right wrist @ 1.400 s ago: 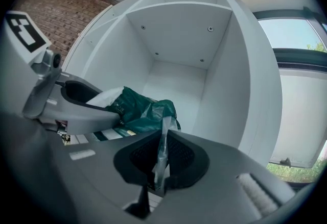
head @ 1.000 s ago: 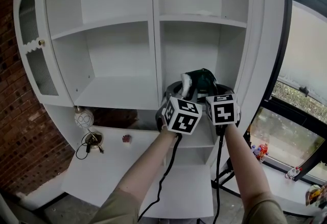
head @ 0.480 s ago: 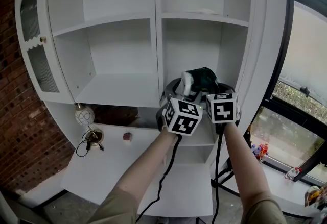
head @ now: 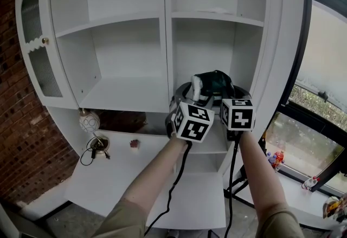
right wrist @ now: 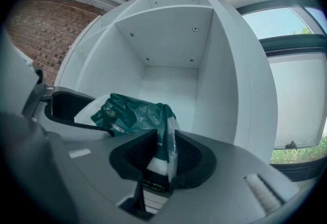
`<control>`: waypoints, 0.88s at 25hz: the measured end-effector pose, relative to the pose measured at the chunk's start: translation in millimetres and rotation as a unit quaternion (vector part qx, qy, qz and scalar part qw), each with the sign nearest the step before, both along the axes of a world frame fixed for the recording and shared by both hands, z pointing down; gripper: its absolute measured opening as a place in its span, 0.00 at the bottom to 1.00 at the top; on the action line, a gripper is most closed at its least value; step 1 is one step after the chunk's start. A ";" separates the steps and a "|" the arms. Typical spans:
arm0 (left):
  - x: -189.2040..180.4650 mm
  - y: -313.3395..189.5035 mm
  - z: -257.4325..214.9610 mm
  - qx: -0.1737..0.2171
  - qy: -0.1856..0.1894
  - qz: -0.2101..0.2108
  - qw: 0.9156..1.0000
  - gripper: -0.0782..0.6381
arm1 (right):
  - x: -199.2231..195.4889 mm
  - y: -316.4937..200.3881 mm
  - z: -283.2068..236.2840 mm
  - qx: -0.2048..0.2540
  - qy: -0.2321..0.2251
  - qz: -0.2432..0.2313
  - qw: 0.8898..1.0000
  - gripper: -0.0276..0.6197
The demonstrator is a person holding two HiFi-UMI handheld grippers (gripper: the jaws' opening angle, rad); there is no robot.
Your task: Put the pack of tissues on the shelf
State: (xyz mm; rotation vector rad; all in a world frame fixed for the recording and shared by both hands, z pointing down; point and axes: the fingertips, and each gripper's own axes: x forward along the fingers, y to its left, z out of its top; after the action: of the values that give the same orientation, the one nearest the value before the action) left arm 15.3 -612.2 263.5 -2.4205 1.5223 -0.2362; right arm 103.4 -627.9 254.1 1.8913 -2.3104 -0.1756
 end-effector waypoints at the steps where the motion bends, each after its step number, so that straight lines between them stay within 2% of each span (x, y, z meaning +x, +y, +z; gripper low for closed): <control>1: -0.2 0.4 -0.7 -0.001 0.004 0.001 1.000 0.58 | -1.0 0.9 -0.4 0.002 -0.005 -0.004 1.000 0.19; 7: -4.6 3.1 -4.6 0.014 0.007 -0.004 1.000 0.58 | -9.1 5.7 -2.5 0.024 -0.021 -0.029 0.999 0.38; 9: -7.1 3.9 -6.1 0.023 0.004 -0.008 1.000 0.58 | -11.4 6.5 -2.8 0.032 -0.020 -0.030 0.999 0.41; 13: -7.4 4.5 -5.3 0.029 -0.002 -0.008 1.000 0.59 | -12.1 5.8 -3.1 0.035 -0.016 -0.020 0.999 0.44; 18: -5.3 5.9 -5.7 0.035 0.002 0.000 0.999 0.66 | -12.7 5.3 -3.5 0.036 -0.019 -0.018 0.999 0.46; 22: -3.9 6.0 -6.1 0.042 0.002 0.004 0.999 0.66 | -11.2 6.5 -5.3 0.047 -0.032 -0.018 0.998 0.48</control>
State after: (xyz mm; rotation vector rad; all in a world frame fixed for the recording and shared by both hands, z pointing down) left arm 11.4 -606.2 257.4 -2.3629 1.4943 -0.1627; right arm 92.3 -621.3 248.8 1.9255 -2.4198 -0.2346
